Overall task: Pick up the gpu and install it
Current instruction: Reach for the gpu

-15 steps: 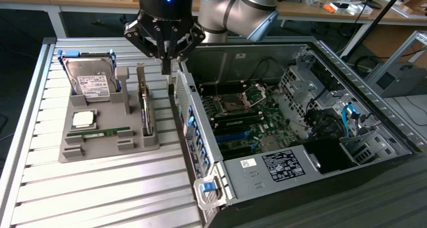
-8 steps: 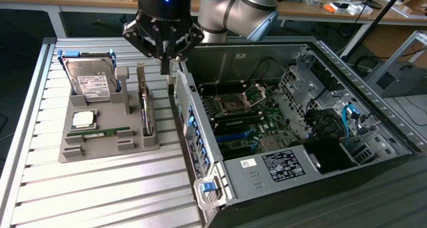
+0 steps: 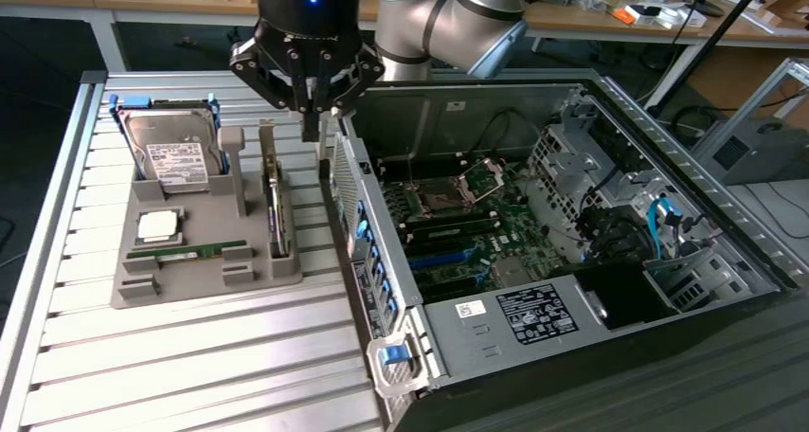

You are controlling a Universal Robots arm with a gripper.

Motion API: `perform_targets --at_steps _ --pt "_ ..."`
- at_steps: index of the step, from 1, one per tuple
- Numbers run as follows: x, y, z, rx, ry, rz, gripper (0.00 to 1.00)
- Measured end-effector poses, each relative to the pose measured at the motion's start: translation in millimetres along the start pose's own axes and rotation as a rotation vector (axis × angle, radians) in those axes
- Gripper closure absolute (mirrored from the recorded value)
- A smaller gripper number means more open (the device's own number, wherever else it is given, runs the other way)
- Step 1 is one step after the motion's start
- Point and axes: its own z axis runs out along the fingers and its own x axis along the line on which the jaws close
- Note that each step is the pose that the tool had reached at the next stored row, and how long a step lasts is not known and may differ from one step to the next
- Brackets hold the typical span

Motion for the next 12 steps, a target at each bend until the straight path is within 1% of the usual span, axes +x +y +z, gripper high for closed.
perform_targets --at_steps 12 --pt "3.2 -0.2 -0.1 0.0005 -0.0001 0.000 0.89"
